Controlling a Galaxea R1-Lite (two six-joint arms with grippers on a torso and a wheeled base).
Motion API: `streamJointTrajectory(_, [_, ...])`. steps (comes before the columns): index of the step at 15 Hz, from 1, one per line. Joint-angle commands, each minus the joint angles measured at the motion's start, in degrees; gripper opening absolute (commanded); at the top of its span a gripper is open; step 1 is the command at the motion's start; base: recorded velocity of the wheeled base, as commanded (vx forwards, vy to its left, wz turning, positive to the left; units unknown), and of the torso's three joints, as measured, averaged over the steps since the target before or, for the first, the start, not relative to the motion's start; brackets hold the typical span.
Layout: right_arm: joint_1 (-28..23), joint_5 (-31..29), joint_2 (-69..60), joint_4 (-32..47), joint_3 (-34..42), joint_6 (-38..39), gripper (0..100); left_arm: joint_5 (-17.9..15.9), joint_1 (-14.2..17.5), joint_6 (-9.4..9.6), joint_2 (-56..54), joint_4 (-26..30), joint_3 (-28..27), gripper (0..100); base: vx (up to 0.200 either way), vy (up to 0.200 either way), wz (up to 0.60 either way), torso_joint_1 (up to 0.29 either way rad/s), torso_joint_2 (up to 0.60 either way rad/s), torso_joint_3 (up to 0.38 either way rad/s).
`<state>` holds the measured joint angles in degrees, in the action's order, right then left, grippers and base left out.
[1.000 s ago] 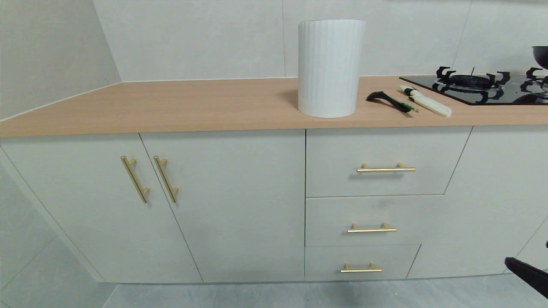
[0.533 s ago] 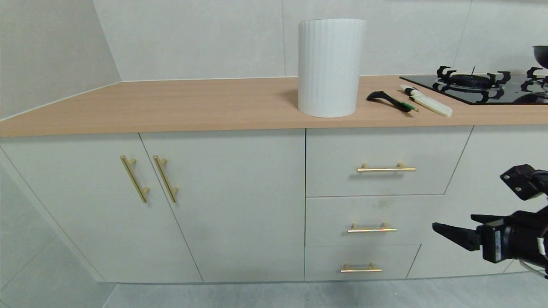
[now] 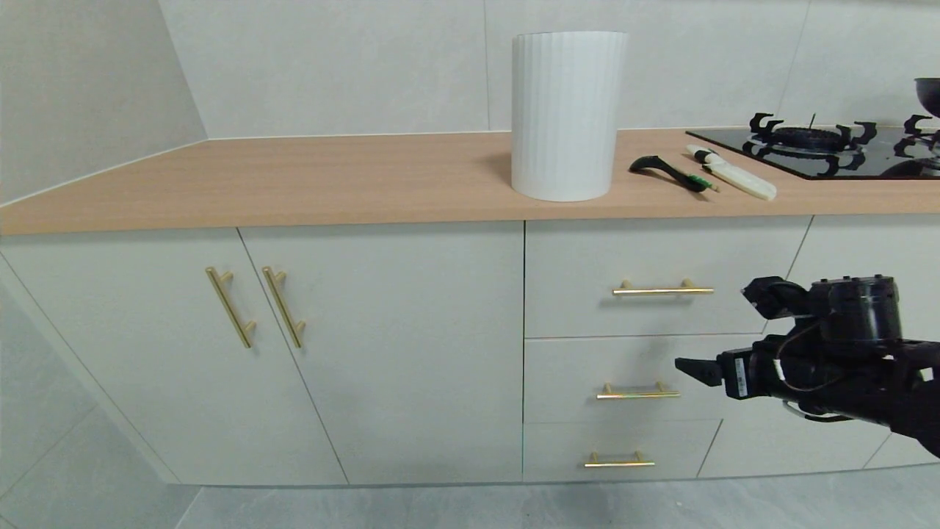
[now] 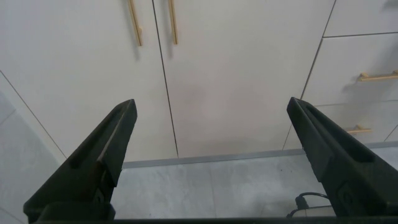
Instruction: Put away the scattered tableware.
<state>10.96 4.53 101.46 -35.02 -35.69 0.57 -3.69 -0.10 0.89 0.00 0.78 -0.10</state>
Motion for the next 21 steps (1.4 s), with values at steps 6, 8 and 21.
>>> streamJointTrajectory(6, [1.26,-3.22,14.82,-7.69,-2.54,-0.31,100,0.0,0.01,-0.01,0.0,0.01,0.01,100,0.0,0.0,0.0,0.0,0.0,0.0])
streamJointTrajectory(8, [2.84,-6.29,19.74,-11.29,-3.42,-0.31,100,0.0,0.01,-0.01,0.0,0.01,0.01,100,0.0,0.0,0.0,0.0,0.0,0.0])
streamJointTrajectory(21, [3.54,-13.41,31.78,-19.2,-9.13,4.26,100,0.0,0.01,-0.01,0.0,0.01,0.01,100,0.0,0.0,0.0,0.0,0.0,0.0])
